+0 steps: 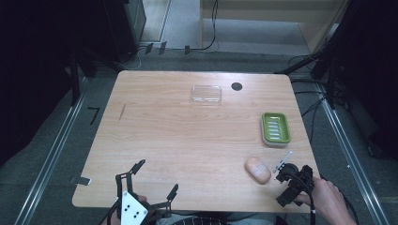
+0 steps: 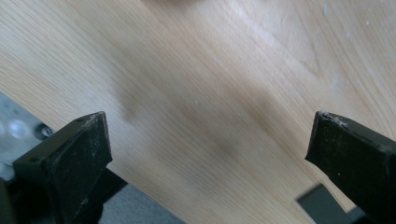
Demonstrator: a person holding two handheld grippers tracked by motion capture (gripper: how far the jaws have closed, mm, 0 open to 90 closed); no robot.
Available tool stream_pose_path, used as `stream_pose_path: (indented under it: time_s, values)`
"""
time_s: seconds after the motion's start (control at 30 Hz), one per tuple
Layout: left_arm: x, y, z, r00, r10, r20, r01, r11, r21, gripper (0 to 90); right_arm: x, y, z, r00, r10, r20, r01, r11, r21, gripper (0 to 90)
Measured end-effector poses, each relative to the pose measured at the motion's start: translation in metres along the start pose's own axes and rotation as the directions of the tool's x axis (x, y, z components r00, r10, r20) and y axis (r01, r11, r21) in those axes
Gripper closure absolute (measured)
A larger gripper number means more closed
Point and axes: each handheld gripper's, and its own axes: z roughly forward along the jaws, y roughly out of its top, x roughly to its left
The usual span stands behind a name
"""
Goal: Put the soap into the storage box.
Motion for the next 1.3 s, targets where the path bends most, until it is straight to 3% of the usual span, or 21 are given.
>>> stream_pose_path:
  time_s: [0.17,0.27,0.57,0.83,0.97,1.3]
  values:
    - [0.000,0.000,0.000,1.0000,0.001,-0.002,-0.001,1.0000,0.000,0.0,0.002,0.001,-0.001,0.9998,-0.010,-0.018,0.010,1.000,-0.006,0.0]
    - [0.000,0.000,0.000,1.0000,-0.005,-0.005,0.005,1.0000,-0.001,0.0,0.004,0.004,-0.003,0.9998,-0.020,0.000,0.020,1.000,-0.014,0.0]
    - [0.000,0.000,0.000,1.0000,-0.002,0.000,0.002,1.0000,0.000,0.0,0.003,0.009,-0.010,0.9984,-0.001,-0.057,-0.004,0.995,-0.099,0.0]
    - [0.000,0.000,0.000,1.0000,0.000,-0.003,0.000,1.0000,0.002,0.0,0.005,0.022,-0.009,0.9983,-0.016,-0.056,0.014,0.999,-0.038,0.0]
    - [0.000,0.000,-0.001,1.0000,-0.002,-0.006,0.002,1.0000,0.002,0.0,0.004,0.027,-0.010,0.9985,0.004,-0.055,-0.006,1.000,-0.029,0.0]
    - [0.000,0.000,0.000,1.0000,0.001,-0.003,-0.001,1.0000,0.003,0.0,0.003,0.044,-0.020,0.9988,0.000,-0.050,-0.005,0.994,-0.108,0.0]
